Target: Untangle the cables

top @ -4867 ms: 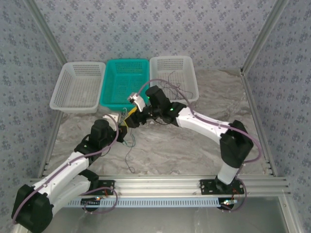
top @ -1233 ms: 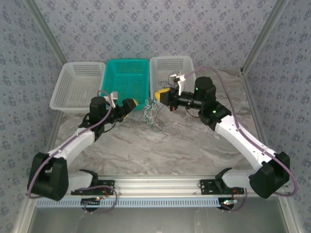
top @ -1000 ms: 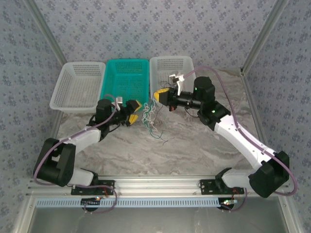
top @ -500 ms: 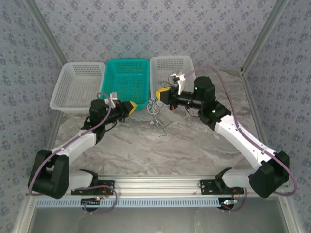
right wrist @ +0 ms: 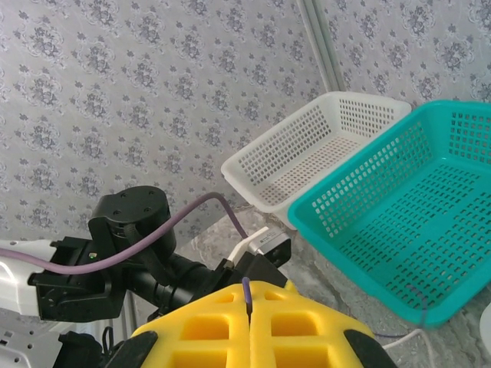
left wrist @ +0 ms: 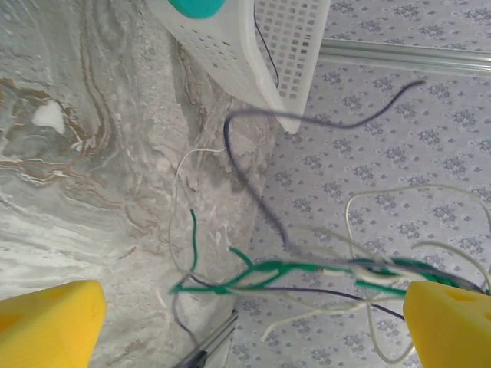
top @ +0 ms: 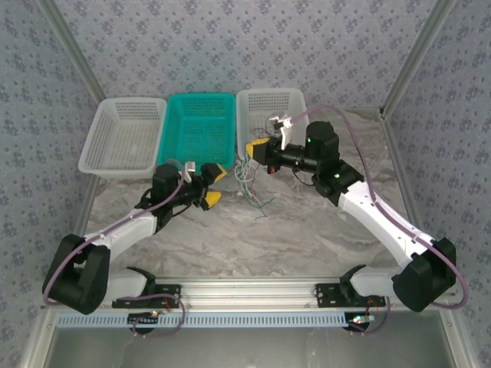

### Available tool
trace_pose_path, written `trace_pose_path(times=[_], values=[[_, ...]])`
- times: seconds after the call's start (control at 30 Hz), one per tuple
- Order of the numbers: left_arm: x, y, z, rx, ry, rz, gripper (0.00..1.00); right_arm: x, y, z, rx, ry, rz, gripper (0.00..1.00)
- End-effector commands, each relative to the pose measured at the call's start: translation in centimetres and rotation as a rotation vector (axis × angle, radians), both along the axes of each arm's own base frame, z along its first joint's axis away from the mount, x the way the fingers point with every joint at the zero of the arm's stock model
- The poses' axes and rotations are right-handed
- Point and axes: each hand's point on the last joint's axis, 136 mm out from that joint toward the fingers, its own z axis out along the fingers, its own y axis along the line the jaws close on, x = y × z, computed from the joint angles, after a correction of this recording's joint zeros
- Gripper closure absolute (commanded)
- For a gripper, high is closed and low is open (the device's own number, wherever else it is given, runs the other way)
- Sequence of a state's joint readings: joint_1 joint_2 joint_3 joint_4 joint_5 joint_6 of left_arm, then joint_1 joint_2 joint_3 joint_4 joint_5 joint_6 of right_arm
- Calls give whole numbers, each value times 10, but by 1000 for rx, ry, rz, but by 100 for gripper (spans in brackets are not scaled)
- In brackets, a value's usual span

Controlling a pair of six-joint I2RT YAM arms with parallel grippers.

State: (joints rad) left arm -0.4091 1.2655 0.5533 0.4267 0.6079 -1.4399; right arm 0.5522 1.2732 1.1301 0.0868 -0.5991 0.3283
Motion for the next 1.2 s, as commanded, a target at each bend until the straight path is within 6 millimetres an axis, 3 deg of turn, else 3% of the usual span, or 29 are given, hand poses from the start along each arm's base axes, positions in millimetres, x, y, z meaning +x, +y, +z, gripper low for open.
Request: trace_pose_path(times=[0.0,0.17,0.23,0.3,0.33,0.37,0.43,0.47,0.57,0.67,0.73,0.8,0.83,0.93,0.97,1.0,1.17], values=[[12,-8,15,-79,3,33,1,-3,2,23,39,-54,21,100],[41,-18,24,-206,10,84,1,-6,2,26,42,-62,24,100],[52,-19,32,-244,-20,115,5,-8,2,28,42,-66,26,100],[59,-20,40,-249,-47,126,17,-9,2,28,41,-67,28,100],[61,-20,44,-249,-56,132,27,-10,2,28,41,-65,28,100],[63,-21,47,-253,-65,138,42,-10,2,29,41,-68,26,100],[66,-21,55,-267,-82,142,91,-10,1,26,35,-63,22,100],[66,-21,59,-275,-89,145,100,-10,0,24,29,-60,19,100],[63,-17,74,-287,-131,152,100,-7,-7,5,-31,-12,-31,100],[53,-12,95,-217,-211,131,100,-8,-20,-44,-142,87,-106,96],[42,-12,113,-85,-310,85,100,-14,-28,-88,-192,178,-140,69],[28,-11,130,129,-418,42,100,-22,-39,-121,-227,257,-197,56],[22,-11,134,207,-464,26,100,-25,-44,-126,-228,264,-227,51],[15,-10,139,285,-504,-9,100,-26,-59,-114,-214,172,-329,23],[15,-12,139,278,-507,-17,100,-29,-56,-104,-202,109,-329,8],[15,-14,139,266,-504,-27,100,-32,-50,-95,-194,42,-312,0],[11,-22,147,229,-516,-39,100,-39,4,-66,-85,-199,-178,0]])
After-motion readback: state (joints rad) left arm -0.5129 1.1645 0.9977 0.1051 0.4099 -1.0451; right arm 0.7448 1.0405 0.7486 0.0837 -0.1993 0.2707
